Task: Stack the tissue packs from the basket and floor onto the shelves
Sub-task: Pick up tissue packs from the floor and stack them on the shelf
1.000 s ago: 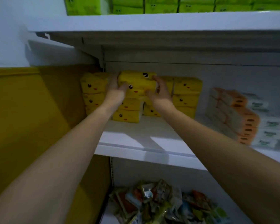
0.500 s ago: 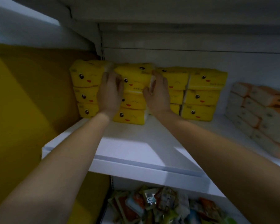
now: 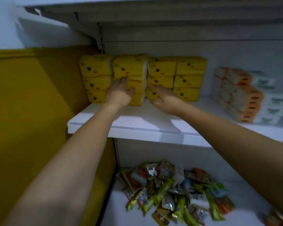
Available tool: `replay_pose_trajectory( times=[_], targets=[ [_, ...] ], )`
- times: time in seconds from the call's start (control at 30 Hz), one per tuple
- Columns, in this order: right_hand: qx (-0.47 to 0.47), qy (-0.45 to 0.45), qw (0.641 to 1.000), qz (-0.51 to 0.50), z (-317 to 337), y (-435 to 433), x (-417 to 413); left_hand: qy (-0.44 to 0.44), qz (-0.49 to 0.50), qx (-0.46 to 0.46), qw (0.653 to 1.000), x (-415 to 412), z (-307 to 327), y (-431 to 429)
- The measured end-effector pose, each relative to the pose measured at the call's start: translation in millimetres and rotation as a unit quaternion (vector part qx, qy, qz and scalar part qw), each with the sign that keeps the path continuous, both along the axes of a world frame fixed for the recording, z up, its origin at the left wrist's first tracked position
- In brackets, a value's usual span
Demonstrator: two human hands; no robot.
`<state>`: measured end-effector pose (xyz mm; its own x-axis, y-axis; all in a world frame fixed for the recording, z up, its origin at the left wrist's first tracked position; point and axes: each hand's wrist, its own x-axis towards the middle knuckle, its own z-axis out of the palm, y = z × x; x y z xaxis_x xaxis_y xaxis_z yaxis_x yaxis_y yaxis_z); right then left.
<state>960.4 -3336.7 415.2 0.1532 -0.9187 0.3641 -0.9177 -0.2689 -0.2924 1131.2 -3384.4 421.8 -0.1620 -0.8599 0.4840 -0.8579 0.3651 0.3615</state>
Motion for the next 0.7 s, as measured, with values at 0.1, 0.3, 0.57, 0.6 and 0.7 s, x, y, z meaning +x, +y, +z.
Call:
replay_pose_trajectory(
  times=[0.1,0.3,0.57,0.6,0.7],
  targets=[
    [0.017,0.052,0.999,-0.004,-5.2,41.8,-11.1,-0.035,-0.048,0.011,0.998,-8.0,-3.2,34.5],
    [0.026,0.094,0.995,-0.020,-6.9,115.6,-32.4,-0.095,-0.104,0.019,0.990,-40.7,-11.2,105.7],
    [0.026,0.099,0.990,-0.095,-30.2,238.2,-98.6,-0.123,-0.222,0.013,0.967,-128.1,-30.9,184.9],
    [0.027,0.097,0.988,-0.116,-35.8,256.0,-111.7,-0.124,-0.243,0.010,0.962,-145.2,-34.5,196.1],
    [0.047,0.100,0.977,-0.181,-54.8,313.0,-154.6,-0.133,-0.313,-0.006,0.940,-201.6,-47.8,237.4]
  ],
)
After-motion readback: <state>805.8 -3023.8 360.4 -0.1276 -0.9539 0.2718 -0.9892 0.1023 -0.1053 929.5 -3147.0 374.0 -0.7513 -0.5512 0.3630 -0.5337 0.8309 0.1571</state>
